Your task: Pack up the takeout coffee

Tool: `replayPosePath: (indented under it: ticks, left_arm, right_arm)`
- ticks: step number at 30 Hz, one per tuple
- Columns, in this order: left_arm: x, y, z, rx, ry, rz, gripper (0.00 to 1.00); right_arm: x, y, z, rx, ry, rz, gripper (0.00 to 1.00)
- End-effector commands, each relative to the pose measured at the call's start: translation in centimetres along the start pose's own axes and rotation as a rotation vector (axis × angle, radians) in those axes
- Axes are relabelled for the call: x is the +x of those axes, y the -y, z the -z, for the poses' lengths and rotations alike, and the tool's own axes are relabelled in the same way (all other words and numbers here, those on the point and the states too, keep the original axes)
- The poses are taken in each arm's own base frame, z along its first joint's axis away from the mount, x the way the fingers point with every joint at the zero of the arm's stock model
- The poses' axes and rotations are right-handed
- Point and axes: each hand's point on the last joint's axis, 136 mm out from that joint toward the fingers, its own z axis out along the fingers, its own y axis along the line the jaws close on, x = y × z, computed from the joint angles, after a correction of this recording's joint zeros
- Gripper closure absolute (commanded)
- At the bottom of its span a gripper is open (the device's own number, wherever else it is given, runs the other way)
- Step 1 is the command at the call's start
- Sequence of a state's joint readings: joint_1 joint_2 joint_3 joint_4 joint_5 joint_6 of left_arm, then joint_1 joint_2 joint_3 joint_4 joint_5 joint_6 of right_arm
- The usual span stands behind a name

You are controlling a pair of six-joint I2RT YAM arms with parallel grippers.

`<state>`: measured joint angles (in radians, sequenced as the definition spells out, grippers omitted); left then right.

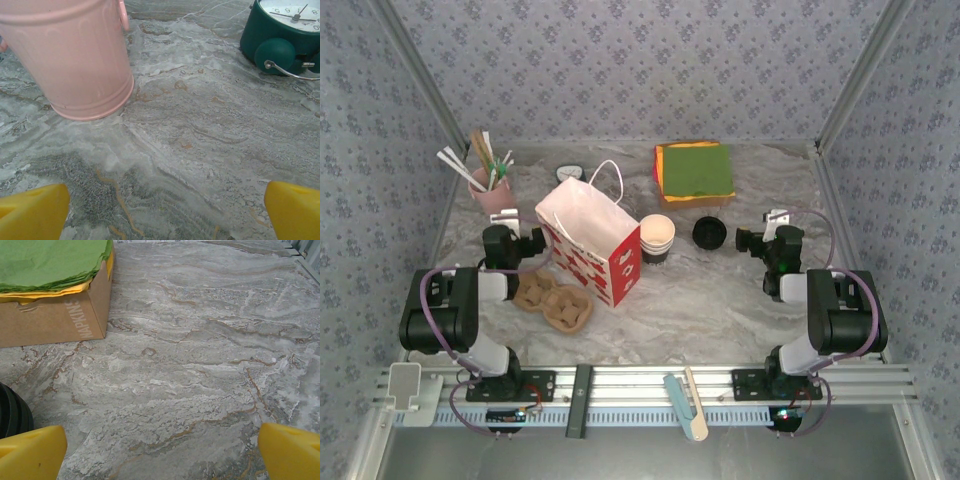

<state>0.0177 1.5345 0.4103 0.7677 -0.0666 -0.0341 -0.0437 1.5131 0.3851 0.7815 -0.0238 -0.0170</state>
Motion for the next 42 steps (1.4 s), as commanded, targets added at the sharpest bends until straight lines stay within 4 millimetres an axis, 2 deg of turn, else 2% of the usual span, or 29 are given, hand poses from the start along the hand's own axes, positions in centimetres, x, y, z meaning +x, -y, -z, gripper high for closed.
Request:
replayPosePath:
  ticks: [1,12,14,17,23,27,30,34,36,38,42]
  left_arm:
    - [-1.3,0.3,0.0,0.018,0.047,0.001,0.00]
    - [-1.4,0.2,0.0,0.010,0.036,0.006,0.00]
    - [-2.4,-0.3,0.2,-0.017,0.020,0.014,0.00]
    - [-3.5,-1.4,0.8,-0.087,-0.069,0.043,0.00]
    - [-5.4,-3.9,4.5,-0.247,-0.179,0.269,0.00]
    - [-5.6,-6.1,8.4,-0.418,-0.313,0.453,0.00]
    - [-6.0,-5.1,10.4,-0.372,-0.399,0.515,0.00]
    - [-7.0,-3.2,13.7,-0.289,-0.417,0.658,0.05]
    - [-7.3,-2.5,15.5,-0.260,-0.417,0.727,0.09]
    - [-7.7,-1.4,17.3,-0.215,-0.421,0.770,0.12]
    - [-8.6,0.8,20.4,-0.178,-0.418,0.763,0.16]
  right_arm:
    - [-0.6,0.0,-0.2,-0.008,0.006,0.015,0.00]
    - [-0.6,0.1,-0.2,-0.007,0.009,0.014,0.00]
    - [-0.9,0.1,-0.1,0.001,0.010,0.018,0.00]
    - [-2.4,-0.2,0.5,-0.003,-0.023,0.024,0.00]
    - [-5.2,0.6,3.0,0.041,-0.015,-0.064,0.00]
    - [-7.7,0.8,4.7,0.030,-0.025,-0.229,0.00]
    - [-9.9,-0.8,5.6,-0.072,-0.033,-0.325,0.00]
    - [-11.6,-1.3,5.9,-0.084,-0.098,-0.461,0.00]
    - [-12.5,-2.8,5.8,-0.146,-0.127,-0.450,0.00]
    - [-12.8,-3.8,5.8,-0.123,-0.173,-0.412,0.00]
    - [-13.0,-6.3,5.9,-0.113,-0.232,-0.317,0.00]
